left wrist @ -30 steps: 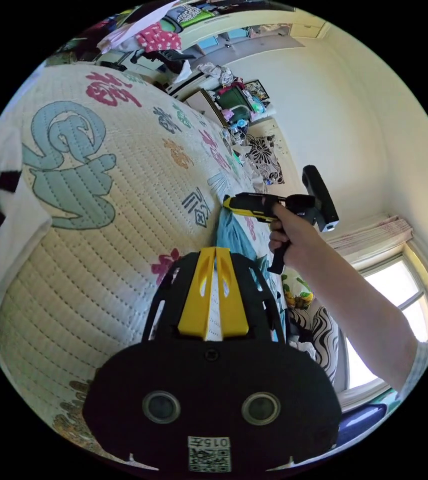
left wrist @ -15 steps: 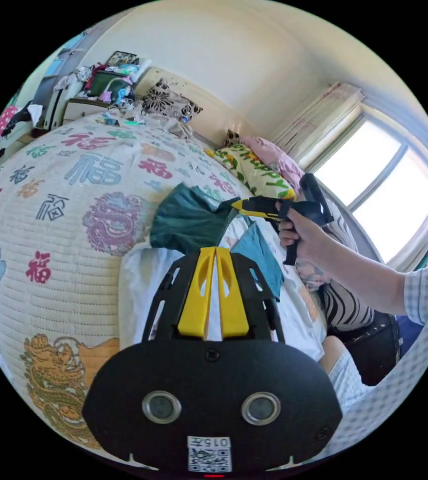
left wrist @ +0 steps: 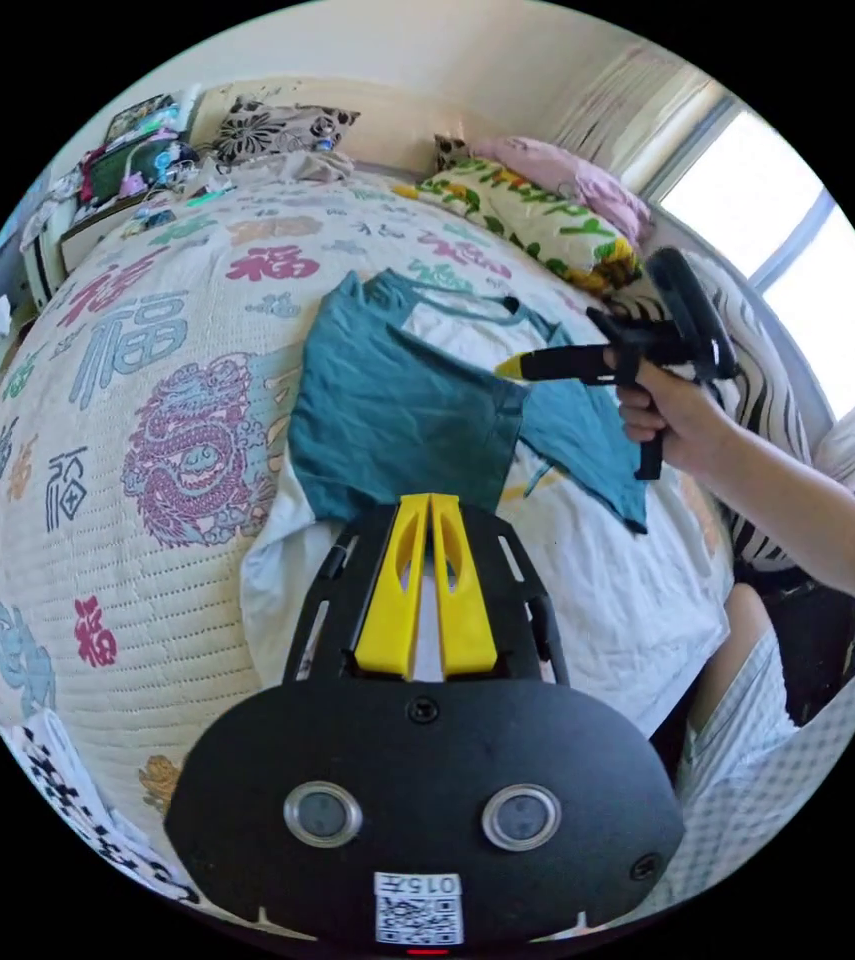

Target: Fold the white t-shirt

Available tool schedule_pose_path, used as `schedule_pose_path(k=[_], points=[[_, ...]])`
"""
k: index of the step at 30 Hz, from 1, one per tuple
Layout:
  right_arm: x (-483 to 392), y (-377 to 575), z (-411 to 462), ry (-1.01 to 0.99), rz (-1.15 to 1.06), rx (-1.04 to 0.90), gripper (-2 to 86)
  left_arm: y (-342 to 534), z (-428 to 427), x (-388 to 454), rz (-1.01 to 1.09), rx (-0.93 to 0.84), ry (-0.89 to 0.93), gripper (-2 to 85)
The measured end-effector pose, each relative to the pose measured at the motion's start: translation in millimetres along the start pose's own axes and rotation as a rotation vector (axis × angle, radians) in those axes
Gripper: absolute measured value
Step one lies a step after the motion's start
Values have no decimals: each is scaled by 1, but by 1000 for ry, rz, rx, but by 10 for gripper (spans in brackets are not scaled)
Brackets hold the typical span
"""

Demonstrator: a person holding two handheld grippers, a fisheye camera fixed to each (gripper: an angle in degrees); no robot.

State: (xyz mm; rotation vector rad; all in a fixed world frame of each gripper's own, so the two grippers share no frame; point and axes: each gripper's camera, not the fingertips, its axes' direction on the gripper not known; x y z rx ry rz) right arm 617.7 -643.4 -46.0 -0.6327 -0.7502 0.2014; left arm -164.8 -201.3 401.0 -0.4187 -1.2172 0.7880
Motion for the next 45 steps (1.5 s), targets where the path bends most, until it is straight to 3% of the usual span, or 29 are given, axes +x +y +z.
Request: schedule_pose_path(k=[3, 6, 10, 15, 19, 23, 31, 38, 45], points=[[12, 1, 11, 99, 20, -137, -6, -7, 12, 17, 160, -121, -101, 3], [25, 8, -34, 103, -62, 4, 3, -34, -2, 26, 262, -54, -221, 26], [67, 6, -88, 378, -72, 99, 66, -111, 3, 18, 271, 64, -131, 91], [119, -9, -88, 345, 70, -60, 99, -193, 66, 5, 161, 3, -77, 91], [121, -8, -74, 282, 44, -168, 35, -217, 129, 9, 163, -231, -104, 33], [107, -1, -75, 387, -41, -209, 0, -219, 126, 34, 302, -256, -194, 5], [120, 2, -151, 327, 138, 40, -9, -242, 41, 32, 164, 45, -105, -1], [87, 60, -190, 249, 49, 72, -8, -157, -32, 44, 294, 143, 14, -1], [-13, 243, -219, 161, -275, 20, -6, 29, -108, 71, 407, 144, 146, 0]])
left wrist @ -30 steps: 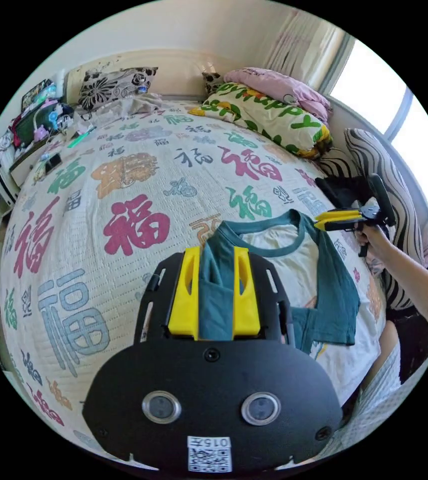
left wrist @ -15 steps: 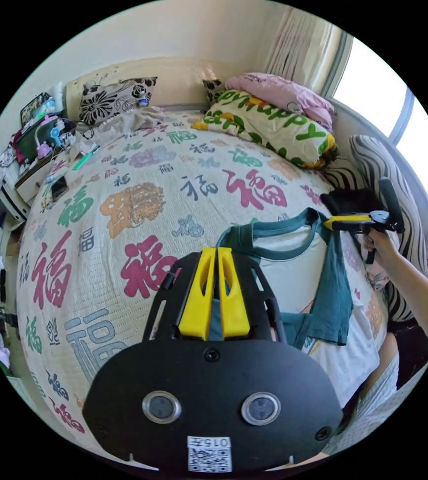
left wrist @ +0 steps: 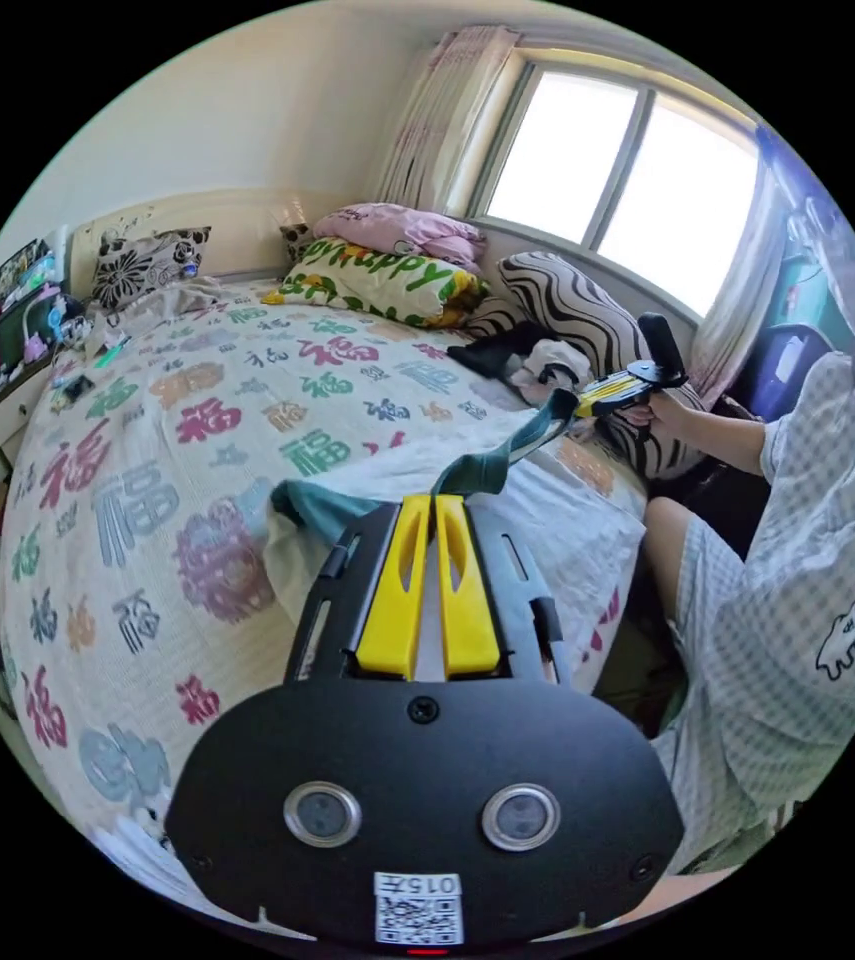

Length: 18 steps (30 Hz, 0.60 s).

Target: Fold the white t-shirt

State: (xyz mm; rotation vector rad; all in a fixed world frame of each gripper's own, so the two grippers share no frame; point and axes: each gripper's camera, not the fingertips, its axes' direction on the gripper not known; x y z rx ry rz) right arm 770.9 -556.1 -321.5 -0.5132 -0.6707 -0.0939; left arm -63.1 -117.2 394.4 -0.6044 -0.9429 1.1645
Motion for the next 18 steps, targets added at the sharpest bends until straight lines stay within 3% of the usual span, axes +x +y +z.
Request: schedule_pose_path(k=[5, 8, 12, 18], points=[[-65, 96, 28, -1, -20, -112, -4, 116, 4, 48, -234, -146, 10, -1], [-80, 132, 60, -35, 23, -231, 2, 155, 10, 57, -434, -178, -30, -3], [-87, 159, 66, 75, 25, -349, 7, 173, 1, 62, -557, -229, -139, -6], [-84, 160, 29, -18, 63, -144, -5, 143, -15, 72, -496, -124, -90, -7]])
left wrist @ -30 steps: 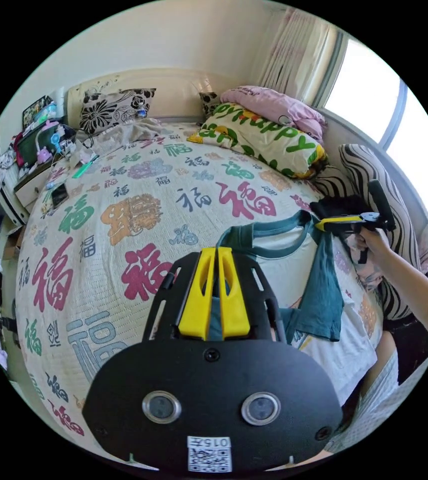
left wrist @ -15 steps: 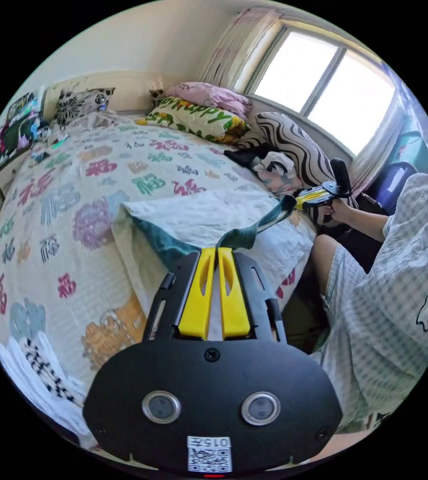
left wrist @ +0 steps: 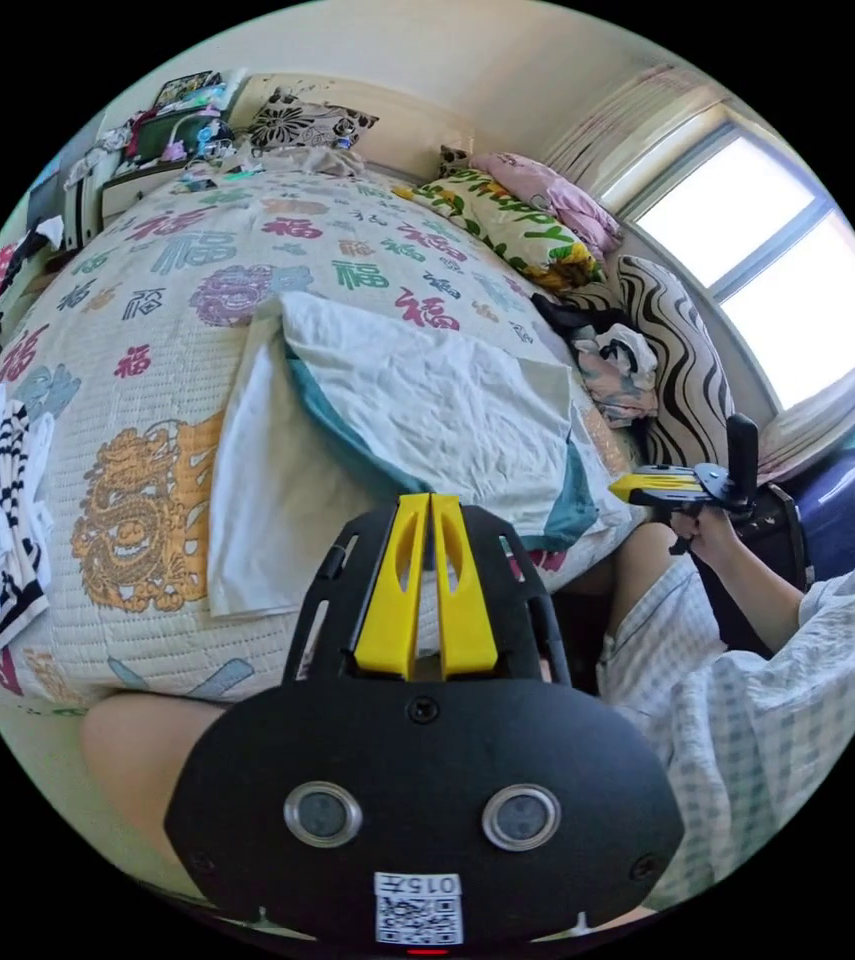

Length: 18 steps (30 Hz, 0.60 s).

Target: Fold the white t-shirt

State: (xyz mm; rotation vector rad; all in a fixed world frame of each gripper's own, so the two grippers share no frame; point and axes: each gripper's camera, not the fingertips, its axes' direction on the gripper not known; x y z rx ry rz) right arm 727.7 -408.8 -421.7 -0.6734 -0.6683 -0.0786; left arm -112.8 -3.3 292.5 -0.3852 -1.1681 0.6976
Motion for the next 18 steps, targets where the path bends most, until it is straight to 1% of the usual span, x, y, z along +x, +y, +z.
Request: schedule_pose_path(k=[2, 3, 5, 6, 7, 9, 10, 12, 14, 15, 17, 18], points=[[1, -6, 9, -54, 10, 11, -5, -6, 17, -4, -18, -50, 42, -7], [3, -10, 21, -75, 20, -21, -6, -7, 21, -5, -25, -65, 38, -7], [9, -11, 43, -63, 53, -127, -6, -3, 33, -16, -80, -167, -55, -7], [15, -7, 57, -39, 78, -215, -7, 0, 35, -20, -101, -196, -84, -7], [22, 1, 59, -52, 99, -213, -6, 5, 35, -30, -141, -235, -110, -7], [38, 11, 52, -111, 198, -191, -5, 12, 24, -44, -208, -226, -83, -6], [49, 18, 43, -135, 243, -172, -2, 15, 15, -53, -252, -234, -116, -6], [67, 28, 21, -125, 290, -77, 3, 19, -7, -62, -289, -190, -164, -4], [91, 31, -1, -102, 347, 2, 16, 12, -38, -66, -274, -62, -173, 3], [111, 30, -13, -103, 385, 54, 31, 7, -45, -68, -260, -21, -160, 9], [141, 23, -23, -121, 432, 111, 61, -23, -57, -81, -217, 99, -73, 43], [160, 16, -27, -126, 464, 140, 67, -33, -57, -86, -210, 112, -61, 54]])
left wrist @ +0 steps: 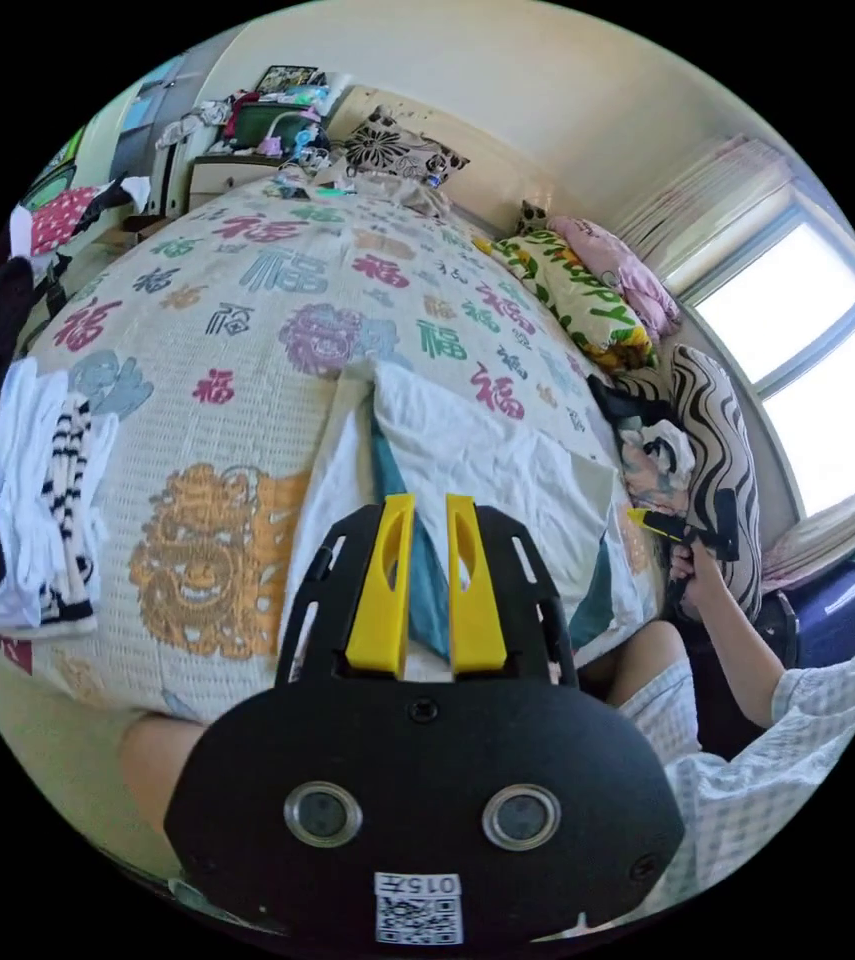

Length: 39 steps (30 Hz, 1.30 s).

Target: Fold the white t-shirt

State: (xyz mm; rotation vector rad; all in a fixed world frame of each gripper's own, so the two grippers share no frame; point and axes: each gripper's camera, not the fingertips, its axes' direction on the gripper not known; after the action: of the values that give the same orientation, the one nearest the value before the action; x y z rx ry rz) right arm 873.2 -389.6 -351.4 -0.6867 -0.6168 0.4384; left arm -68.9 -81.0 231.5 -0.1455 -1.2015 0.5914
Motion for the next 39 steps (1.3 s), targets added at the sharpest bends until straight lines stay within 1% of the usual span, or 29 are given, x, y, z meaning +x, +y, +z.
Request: schedule_pose_path(k=[3, 5, 7, 9, 10, 12, 14, 18, 20, 22, 24, 25, 26, 28, 30, 32, 33, 34, 35, 37, 39], points=[[26, -37, 0, -26, 65, 48, 80, -51, 19, -18, 4, 37, -7, 75], [44, -57, 9, -70, 122, 10, 82, -87, 46, -40, -46, -27, 11, 82], [66, -76, 24, -190, 179, -53, 81, -105, 65, -58, -104, -64, 37, 79], [84, -83, 24, -281, 236, -20, 66, -118, 79, -77, -176, -77, 86, 68], [96, -85, 21, -299, 270, 15, 49, -123, 85, -88, -216, -77, 125, 47], [110, -88, 18, -281, 277, 19, 23, -128, 90, -102, -273, -72, 157, 22], [122, -88, 18, -244, 278, 5, 12, -132, 93, -110, -255, -69, 173, 5], [147, -82, 17, -303, 319, 31, 6, -132, 91, -116, -205, -62, 145, 2], [156, -78, 15, -283, 335, 39, 9, -128, 90, -123, -199, -61, 156, 8], [163, -73, 12, -328, 341, 64, 18, -123, 84, -129, -227, -47, 187, 17], [159, -67, 3, -324, 309, 97, 31, -113, 68, -130, -220, 3, 204, 35], [154, -64, -1, -318, 268, 109, 49, -106, 58, -127, -177, 22, 197, 52], [152, -64, -1, -314, 249, 102, 57, -101, 54, -126, -152, 5, 167, 65], [150, -71, 7, -296, 231, 24, 79, -100, 57, -127, -135, -48, 153, 77], [151, -80, 16, -307, 253, 16, 72, -103, 63, -132, -172, -50, 198, 77], [153, -88, 25, -340, 293, 25, 46, -110, 73, -136, -237, -8, 290, 46], [155, -92, 33, -328, 320, 1, 21, -111, 76, -137, -250, -14, 288, 34], [156, -94, 38, -274, 341, -19, 13, -115, 84, -137, -262, -56, 237, 9], [158, -95, 38, -258, 347, -18, 10, -116, 86, -139, -269, -77, 173, 3], [164, -93, 35, -244, 363, 5, 6, -114, 83, -142, -286, -39, 166, -1], [169, -88, 32, -230, 370, 22, 8, -110, 83, -138, -244, -41, 156, 2]])
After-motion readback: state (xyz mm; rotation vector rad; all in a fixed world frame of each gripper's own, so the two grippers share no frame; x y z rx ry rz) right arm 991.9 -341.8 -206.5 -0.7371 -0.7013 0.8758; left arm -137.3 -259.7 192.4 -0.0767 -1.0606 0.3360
